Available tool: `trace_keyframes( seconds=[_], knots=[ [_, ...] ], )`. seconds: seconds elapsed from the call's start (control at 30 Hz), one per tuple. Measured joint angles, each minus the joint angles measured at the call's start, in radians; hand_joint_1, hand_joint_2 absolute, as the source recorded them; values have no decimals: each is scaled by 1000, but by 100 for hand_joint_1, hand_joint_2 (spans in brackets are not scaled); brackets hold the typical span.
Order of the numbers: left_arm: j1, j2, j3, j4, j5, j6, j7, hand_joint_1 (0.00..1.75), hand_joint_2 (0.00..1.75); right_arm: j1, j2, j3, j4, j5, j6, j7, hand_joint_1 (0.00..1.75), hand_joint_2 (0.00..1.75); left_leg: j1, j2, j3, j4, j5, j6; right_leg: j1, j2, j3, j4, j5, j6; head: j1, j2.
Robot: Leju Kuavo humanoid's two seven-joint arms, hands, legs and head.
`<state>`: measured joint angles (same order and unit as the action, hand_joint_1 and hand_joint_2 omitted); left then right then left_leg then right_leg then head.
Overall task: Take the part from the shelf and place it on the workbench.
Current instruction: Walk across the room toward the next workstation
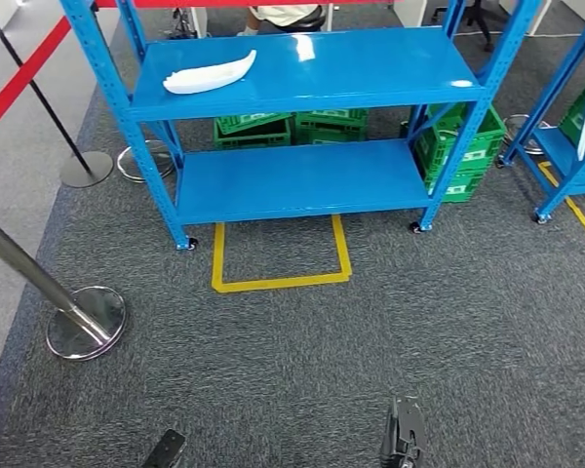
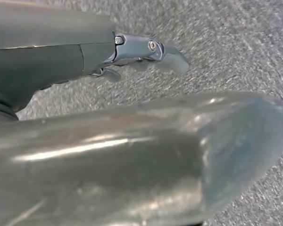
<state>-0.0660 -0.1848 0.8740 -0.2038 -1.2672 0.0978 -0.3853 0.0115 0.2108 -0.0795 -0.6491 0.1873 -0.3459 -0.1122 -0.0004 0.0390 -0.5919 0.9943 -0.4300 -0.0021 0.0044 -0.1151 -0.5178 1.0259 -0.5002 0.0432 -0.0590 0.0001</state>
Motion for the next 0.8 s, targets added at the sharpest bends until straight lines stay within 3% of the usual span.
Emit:
trace_keyframes(
  seconds=[0.07, 0.13, 0.2, 0.23, 0.27, 0.33, 0.37, 0.43, 0.53, 0.57, 0.63, 0.7, 0.73, 0.77, 0.8],
  knots=[
    [4, -2, 4, 0, 1, -9, -1, 0, 0, 1, -2, 12, -5, -11, 1, 4, 0, 0, 3, -21, 12, -3, -7, 12, -6, 44, -16, 44, -20, 11, 7, 0],
    [1, 2, 7, 0, -1, -37, -2, 0, 0, 2, -6, 24, -7, -25, 3, 11, 0, 0, 3, -36, 20, -3, -13, 22, -11, 95, -84, 158, -70, 16, 14, 0],
    [-2, 12, 8, 0, -6, -67, -1, 0, 0, 7, -11, 35, -7, -37, 4, 18, 0, 0, 0, -52, 29, -2, -21, 25, -9, 110, -162, 267, -99, 17, 18, 0],
    [-1, 16, 8, 0, -8, -76, -1, 0, 0, 9, -14, 40, -6, -42, 4, 19, 0, 0, -1, -58, 37, -2, -27, 26, -8, 112, -182, 277, -87, 15, 19, 0],
    [0, 19, 8, 0, -9, -81, -1, 0, 0, 9, -15, 44, -6, -45, 4, 20, 0, 0, -2, -64, 48, -2, -34, 25, -6, 113, -184, 250, -56, 11, 20, 0],
    [1, 23, 9, 0, -10, -84, 0, 0, 0, 8, -17, 51, -6, -51, 4, 20, 0, 0, -3, -70, 71, -2, -51, 21, -3, 116, -152, 129, 35, 0, 21, 0],
    [0, 24, 9, 0, -10, -84, 0, 0, 0, 8, -18, 55, -6, -53, 4, 20, 0, 0, -3, -72, 81, -2, -60, 18, -1, 119, -136, 69, 63, -5, 22, 0],
    [-2, 26, 10, 0, -10, -83, 0, 0, 0, 7, -20, 61, -5, -63, 5, 22, 0, 0, -4, -75, 91, -5, -70, 6, 3, 124, -114, 7, 83, -17, 24, 0],
    [-4, 29, 10, 0, -11, -82, 1, 0, 0, 7, -25, 73, -4, -92, 3, 23, 0, 0, -3, -71, 92, 14, -68, -11, 2, 124, -92, -5, 74, -34, 24, 0],
    [-6, 29, 10, 0, -11, -81, 2, 0, 0, 6, -27, 80, -4, -104, 1, 23, 0, 0, -3, -67, 73, 49, -64, -17, -1, 123, -81, -8, 69, -39, 22, 0],
    [-10, 30, 10, 0, -12, -80, 2, 0, 0, 4, -31, 95, -4, -129, -4, 23, 0, 0, 0, -58, -4, 164, -78, -29, -3, 120, -59, -13, 55, -47, 17, 0],
    [-8, 30, 10, 0, -12, -80, 3, 0, 0, 4, -34, 109, -2, -151, -11, 23, 0, 0, 4, -55, -88, 260, -130, -37, -3, 119, -37, -14, 34, -49, 13, 0],
    [-7, 31, 10, 0, -12, -80, 3, 0, 0, 5, -36, 117, -2, -159, -14, 23, 0, 0, 5, -55, -114, 274, -151, -39, -4, 119, -23, -15, 23, -49, 12, 0],
    [-5, 32, 11, 0, -12, -80, 4, 0, 0, 6, -38, 124, -1, -166, -17, 22, 0, 0, 6, -54, -126, 260, -153, -38, -5, 119, -6, -15, 10, -48, 11, 0],
    [-5, 33, 11, 0, -12, -80, 4, 0, 0, 5, -39, 130, -1, -170, -19, 22, 0, 0, 6, -53, -126, 224, -131, -38, -6, 119, 12, -15, -3, -45, 11, 0]
  ],
)
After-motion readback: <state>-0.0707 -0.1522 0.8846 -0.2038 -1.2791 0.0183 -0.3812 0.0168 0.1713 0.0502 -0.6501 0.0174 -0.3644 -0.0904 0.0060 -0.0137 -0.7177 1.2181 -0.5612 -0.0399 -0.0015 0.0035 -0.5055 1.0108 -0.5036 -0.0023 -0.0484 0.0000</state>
